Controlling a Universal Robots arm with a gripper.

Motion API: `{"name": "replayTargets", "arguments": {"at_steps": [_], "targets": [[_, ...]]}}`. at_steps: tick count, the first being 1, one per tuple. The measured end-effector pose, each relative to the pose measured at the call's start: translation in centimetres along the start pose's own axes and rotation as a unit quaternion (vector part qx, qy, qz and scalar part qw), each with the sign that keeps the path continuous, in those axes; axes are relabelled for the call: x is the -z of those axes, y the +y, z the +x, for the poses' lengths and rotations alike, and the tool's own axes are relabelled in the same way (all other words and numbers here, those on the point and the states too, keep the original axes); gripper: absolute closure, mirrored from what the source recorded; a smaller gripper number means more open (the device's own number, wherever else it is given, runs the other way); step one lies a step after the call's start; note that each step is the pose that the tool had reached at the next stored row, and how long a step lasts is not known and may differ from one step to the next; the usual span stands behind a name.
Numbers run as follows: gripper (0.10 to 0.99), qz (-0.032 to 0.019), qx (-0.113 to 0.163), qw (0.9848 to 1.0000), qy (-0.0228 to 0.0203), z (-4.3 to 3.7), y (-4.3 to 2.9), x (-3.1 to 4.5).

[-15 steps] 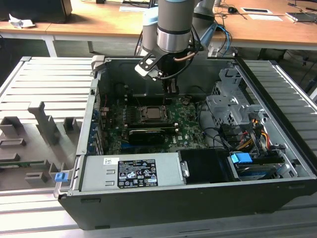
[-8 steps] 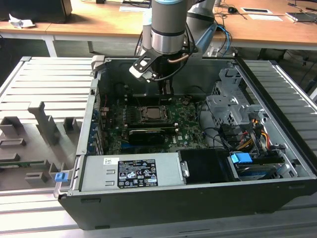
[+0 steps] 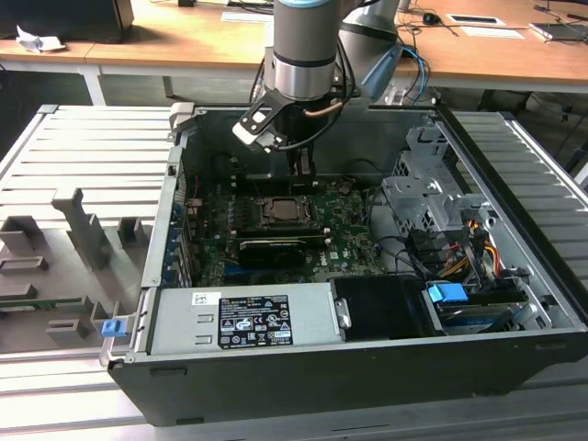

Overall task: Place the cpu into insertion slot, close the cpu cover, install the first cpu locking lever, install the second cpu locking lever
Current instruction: 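Close the cpu cover, then install the first cpu locking lever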

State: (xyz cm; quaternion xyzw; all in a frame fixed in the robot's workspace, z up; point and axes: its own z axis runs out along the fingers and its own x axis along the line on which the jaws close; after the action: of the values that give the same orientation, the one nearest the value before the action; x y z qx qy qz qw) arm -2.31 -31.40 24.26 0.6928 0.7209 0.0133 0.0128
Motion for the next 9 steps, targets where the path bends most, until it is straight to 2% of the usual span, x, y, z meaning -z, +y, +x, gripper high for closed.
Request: {"name": "replayTargets", "arguments": {"at_steps": [4, 9], "targets": [[0.980, 0.0000, 0.000, 1.0000, 0.0001, 0.02, -0.41, 0.01], [0.980, 0.0000, 0.000, 1.0000, 0.0000, 0.02, -0.48, 0.66]]}}
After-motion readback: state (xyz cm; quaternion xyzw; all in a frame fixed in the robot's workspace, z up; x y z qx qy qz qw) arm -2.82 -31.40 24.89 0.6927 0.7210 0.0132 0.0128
